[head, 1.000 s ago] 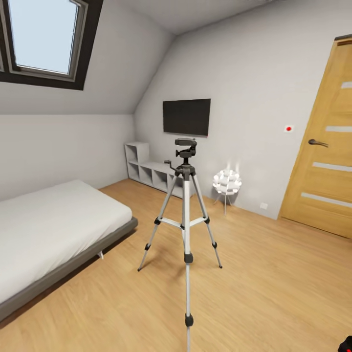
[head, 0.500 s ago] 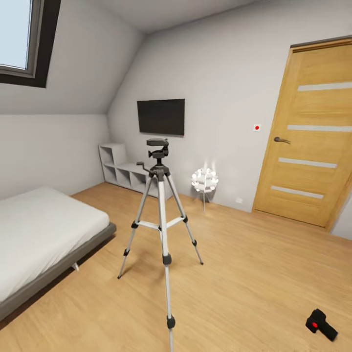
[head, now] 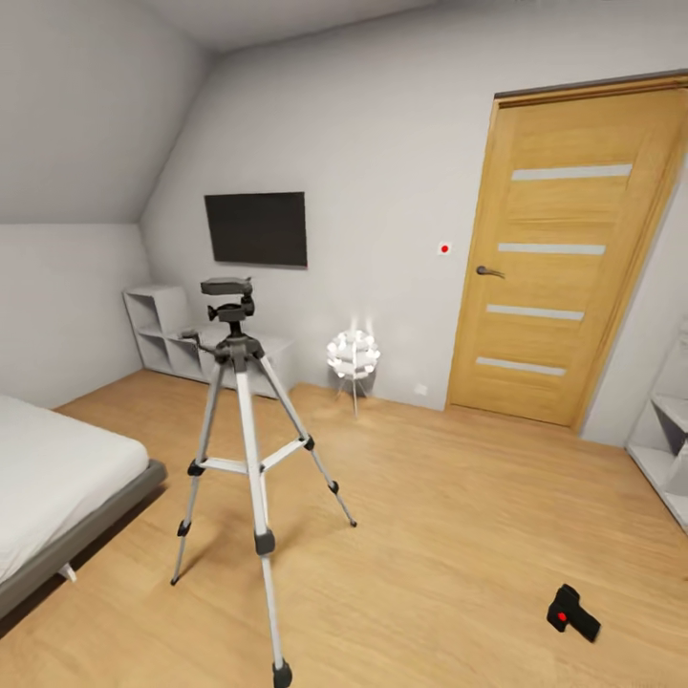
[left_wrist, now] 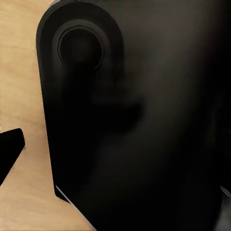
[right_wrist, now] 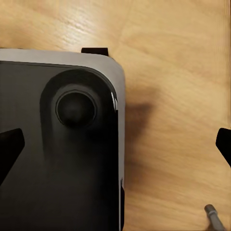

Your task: Attach the digital camera to the camera tripod in the bedroom.

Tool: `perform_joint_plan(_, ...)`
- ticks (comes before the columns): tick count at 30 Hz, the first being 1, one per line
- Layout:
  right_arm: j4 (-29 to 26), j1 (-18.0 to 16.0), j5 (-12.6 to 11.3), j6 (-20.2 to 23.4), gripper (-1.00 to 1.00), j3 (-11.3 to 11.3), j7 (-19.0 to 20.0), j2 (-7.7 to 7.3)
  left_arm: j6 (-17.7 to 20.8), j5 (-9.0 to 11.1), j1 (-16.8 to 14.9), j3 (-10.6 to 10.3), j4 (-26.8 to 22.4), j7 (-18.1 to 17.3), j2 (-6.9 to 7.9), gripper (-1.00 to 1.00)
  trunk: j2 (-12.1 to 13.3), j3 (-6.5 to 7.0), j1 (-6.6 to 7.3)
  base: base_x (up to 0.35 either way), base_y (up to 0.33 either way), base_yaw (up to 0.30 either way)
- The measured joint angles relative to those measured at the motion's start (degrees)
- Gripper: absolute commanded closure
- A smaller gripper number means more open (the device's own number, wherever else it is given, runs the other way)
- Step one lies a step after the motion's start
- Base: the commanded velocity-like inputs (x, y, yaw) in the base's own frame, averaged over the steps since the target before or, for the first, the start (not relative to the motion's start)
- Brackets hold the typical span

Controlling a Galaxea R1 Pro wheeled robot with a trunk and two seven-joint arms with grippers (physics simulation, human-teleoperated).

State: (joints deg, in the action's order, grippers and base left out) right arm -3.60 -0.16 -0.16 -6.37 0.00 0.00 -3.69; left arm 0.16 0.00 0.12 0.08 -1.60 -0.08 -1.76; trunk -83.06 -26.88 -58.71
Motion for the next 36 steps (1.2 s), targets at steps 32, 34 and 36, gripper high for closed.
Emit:
perform_joint_plan(32,0.0,0.0,0.0,0.0,-1.0,0.0,0.0,0.0,0.0,0.0,0.0,0.0,0.0,0.0,0.0,-1.0,0.0,0.0,-0.02,0.149,-0.209,-0.119)
perform_joint_plan(34,0.0,0.0,0.0,0.0,-1.0,0.0,0.0,0.0,0.0,0.0,0.0,0.0,0.0,0.0,0.0,-1.0,0.0,0.0,-0.02,0.03,-0.273,-0.001)
perform_joint_plan(36,0.0,0.0,0.0,0.0,-1.0,0.0,0.0,0.0,0.0,0.0,0.0,0.0,0.0,0.0,0.0,-1.0,0.0,0.0,-0.02,0.019,-0.271,0.0)
